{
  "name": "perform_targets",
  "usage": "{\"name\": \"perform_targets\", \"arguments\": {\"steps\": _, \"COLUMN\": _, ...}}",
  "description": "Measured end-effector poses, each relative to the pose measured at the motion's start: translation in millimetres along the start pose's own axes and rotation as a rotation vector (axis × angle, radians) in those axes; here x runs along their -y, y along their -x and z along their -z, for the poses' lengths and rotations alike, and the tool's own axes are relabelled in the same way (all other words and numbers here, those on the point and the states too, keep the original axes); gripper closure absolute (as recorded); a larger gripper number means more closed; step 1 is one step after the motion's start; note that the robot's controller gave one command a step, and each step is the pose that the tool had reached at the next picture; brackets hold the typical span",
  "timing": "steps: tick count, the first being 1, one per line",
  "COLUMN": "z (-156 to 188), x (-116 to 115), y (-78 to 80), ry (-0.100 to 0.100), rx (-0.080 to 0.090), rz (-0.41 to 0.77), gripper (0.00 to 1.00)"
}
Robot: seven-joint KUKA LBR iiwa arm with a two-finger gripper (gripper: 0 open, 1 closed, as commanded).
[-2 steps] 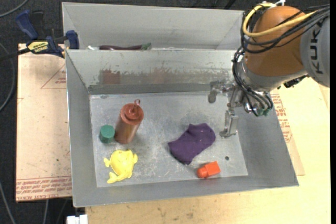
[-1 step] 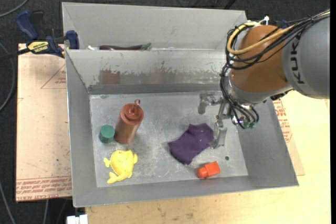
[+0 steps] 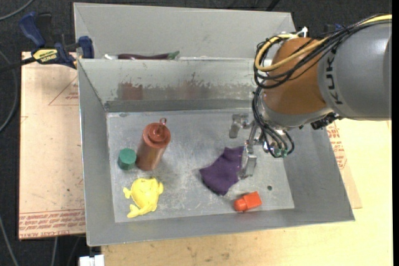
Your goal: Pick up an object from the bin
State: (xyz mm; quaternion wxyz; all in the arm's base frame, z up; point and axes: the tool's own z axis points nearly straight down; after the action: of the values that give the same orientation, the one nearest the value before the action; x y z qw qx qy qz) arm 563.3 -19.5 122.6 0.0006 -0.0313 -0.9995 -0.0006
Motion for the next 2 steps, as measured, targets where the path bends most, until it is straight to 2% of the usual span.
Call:
{"name": "perform_targets", "arguments": {"steps": 1, "z": -14.3, "x": 5.9, "y": 6.0, "ry": 0.0, "rx": 0.006, "rz": 0.218, "gripper": 0.0}}
{"name": "perform_targets", "arguments": {"steps": 2, "z": -52.4, "x": -25.2, "y": 12.5, "ry": 0.002, "rx": 0.002, "rz": 0.543, "gripper": 1.0}}
